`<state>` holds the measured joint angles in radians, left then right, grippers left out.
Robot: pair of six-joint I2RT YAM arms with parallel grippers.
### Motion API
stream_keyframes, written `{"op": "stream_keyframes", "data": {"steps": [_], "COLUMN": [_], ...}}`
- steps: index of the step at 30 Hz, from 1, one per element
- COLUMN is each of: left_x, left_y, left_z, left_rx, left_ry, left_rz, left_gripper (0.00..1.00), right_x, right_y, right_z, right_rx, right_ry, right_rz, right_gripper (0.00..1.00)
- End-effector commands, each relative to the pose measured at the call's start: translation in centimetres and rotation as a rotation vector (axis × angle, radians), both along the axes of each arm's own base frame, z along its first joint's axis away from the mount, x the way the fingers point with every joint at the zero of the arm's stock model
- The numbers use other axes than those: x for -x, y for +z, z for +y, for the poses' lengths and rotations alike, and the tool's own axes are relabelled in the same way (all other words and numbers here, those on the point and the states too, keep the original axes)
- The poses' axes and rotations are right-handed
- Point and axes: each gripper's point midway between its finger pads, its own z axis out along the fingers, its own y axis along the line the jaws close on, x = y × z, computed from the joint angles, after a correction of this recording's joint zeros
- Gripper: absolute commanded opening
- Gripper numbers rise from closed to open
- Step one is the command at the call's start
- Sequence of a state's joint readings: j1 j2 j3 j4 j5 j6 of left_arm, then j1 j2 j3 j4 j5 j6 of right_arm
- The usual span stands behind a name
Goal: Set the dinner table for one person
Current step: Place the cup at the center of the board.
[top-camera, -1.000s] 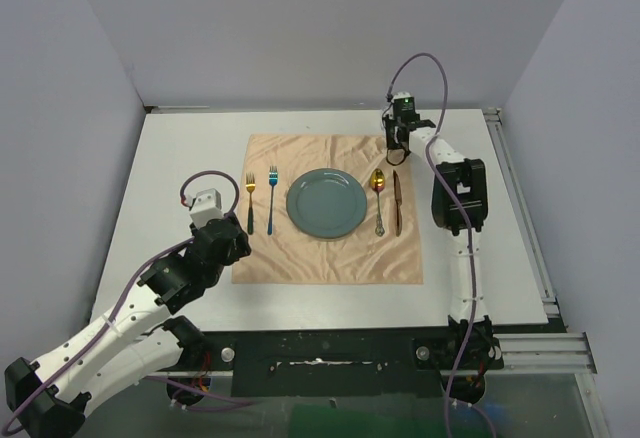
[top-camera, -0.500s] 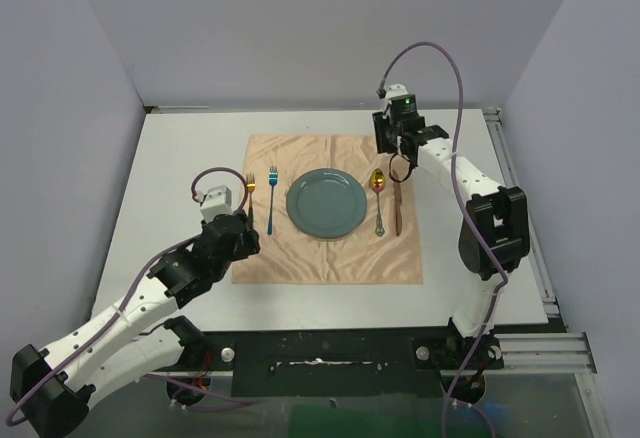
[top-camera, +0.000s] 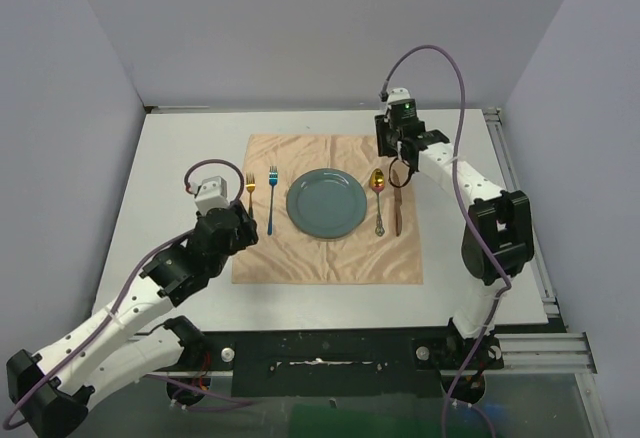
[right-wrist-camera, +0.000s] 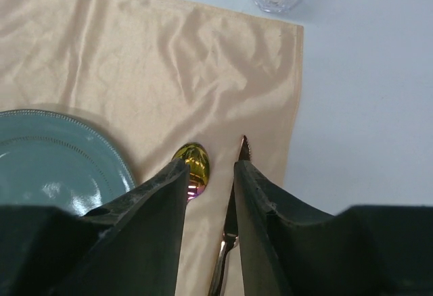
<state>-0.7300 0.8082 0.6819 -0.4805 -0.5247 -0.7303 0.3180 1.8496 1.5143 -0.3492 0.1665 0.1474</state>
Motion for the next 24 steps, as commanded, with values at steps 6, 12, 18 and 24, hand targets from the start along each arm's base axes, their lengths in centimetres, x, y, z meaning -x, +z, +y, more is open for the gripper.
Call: {"op": "stream_keyframes", "data": {"steps": [6, 12, 18, 24], "left_x": [-4.1, -5.7, -6.0, -5.7], "left_y": [8.0, 10.7, 10.9, 10.2], "left_z": [-2.2, -3.8, -5.4, -4.3], "left_rx": [0.028, 0.038, 0.095, 0.065], "left_ry": [-0.013, -0.044, -0.086, -0.047], "left_rz": [-0.190, -0.241, -0.243, -0.221], "left_gripper": [0.45, 0.45, 0.45, 0.44], "right_x": [4.8, 8.8, 12.5, 15.6], "right_y": [11.1, 15.5, 18.5, 20.0], "right_z": [4.9, 6.9, 6.9, 5.5], "right_rx": [-0.055, -0.136, -0.211, -0.264], "right_ry": [0.057, 0.100, 0.122, 0.107], "right_rz": [-0.218, -0.295, -0.384, -0.453], "right_gripper": [0.42, 0.64, 0.92, 0.97]}}
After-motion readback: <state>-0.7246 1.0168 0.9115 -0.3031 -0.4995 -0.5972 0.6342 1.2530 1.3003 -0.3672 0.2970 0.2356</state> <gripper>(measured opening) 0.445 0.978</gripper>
